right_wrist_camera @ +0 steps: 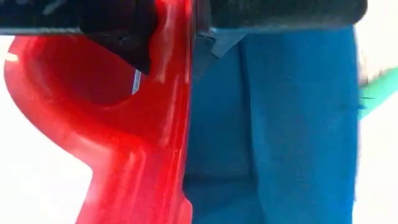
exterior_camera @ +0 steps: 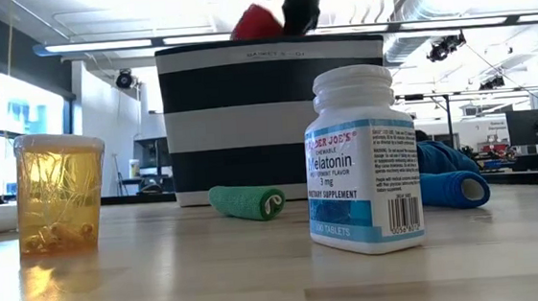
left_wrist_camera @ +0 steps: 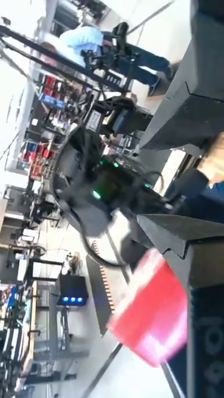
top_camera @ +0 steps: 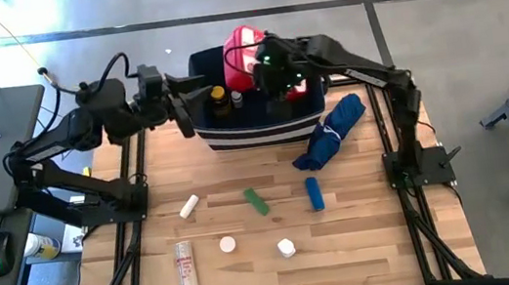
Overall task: Pick & place medical supplies in basket/bin
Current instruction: Put the red first aid kit into the blue bin
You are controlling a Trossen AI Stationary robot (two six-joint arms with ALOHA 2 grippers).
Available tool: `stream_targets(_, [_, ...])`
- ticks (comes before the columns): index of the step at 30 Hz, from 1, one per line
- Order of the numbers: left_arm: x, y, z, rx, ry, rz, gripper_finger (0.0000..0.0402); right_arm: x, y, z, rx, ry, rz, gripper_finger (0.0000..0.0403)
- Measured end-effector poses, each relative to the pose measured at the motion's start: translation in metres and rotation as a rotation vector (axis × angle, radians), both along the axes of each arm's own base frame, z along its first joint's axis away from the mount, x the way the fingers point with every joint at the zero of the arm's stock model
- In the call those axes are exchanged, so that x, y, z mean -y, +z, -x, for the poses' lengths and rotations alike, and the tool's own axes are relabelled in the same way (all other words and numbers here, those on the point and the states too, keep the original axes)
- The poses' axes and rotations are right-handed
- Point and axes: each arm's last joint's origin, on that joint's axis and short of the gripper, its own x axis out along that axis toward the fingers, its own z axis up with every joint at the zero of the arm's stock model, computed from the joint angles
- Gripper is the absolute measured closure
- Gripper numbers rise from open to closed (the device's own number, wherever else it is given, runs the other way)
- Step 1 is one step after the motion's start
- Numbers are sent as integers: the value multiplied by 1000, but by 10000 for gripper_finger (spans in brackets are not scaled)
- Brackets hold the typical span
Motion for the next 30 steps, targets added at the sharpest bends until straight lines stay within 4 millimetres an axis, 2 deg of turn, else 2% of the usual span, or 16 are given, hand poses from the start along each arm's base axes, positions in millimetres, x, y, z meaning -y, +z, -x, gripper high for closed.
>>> stream_targets(6, [-16, -2, 2, -27, -47, -4, 193, 10, -35, -13, -137, 1, -73, 361])
stream_targets(11, [-25, -4, 3, -42, -66, -2, 193, 12, -55, -18, -235, -7, -131, 361])
stream_targets(30, [-63, -2, 17, -59, -80, -65, 193, 19, -86, -29, -299, -9, -285, 361])
